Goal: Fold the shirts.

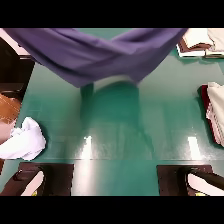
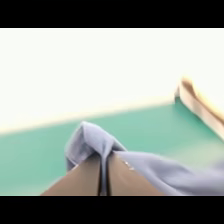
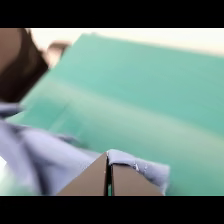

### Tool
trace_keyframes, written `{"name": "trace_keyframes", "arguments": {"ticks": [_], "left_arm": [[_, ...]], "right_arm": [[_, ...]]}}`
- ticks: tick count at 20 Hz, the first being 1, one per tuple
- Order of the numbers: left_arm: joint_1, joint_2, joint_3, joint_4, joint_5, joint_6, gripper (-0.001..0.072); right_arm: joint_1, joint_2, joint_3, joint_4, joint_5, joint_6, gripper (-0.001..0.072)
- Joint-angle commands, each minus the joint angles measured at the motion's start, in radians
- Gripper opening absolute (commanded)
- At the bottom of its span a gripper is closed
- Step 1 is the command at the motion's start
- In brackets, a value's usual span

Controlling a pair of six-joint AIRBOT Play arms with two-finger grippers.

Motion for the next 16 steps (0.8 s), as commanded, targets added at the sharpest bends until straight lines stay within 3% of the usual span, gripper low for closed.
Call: {"name": "trace_keyframes", "arguments": {"ticks": [1,5,9,13,16], "left_arm": [[0.008,0.144,0.104,0.029,0.013,-0.023,0.0026],[0.008,0.144,0.266,0.064,-0.020,-0.053,0.0026],[0.008,0.130,0.269,0.137,-0.058,-0.136,0.0026],[0.008,0.008,0.175,0.122,-0.246,-0.162,0.0026],[0.008,-0.158,0.031,0.053,-0.360,-0.159,0.0027]], "right_arm": [[-0.129,0.235,-0.047,-0.002,-0.014,0.000,0.0015],[-0.365,0.368,-0.047,0.001,0.022,0.000,0.0014],[-0.575,0.381,-0.047,0.011,0.090,0.000,0.0014],[-0.534,0.242,-0.047,0.045,0.153,0.014,0.0014],[-0.344,0.057,-0.070,-0.071,0.233,0.058,0.0014]]}}
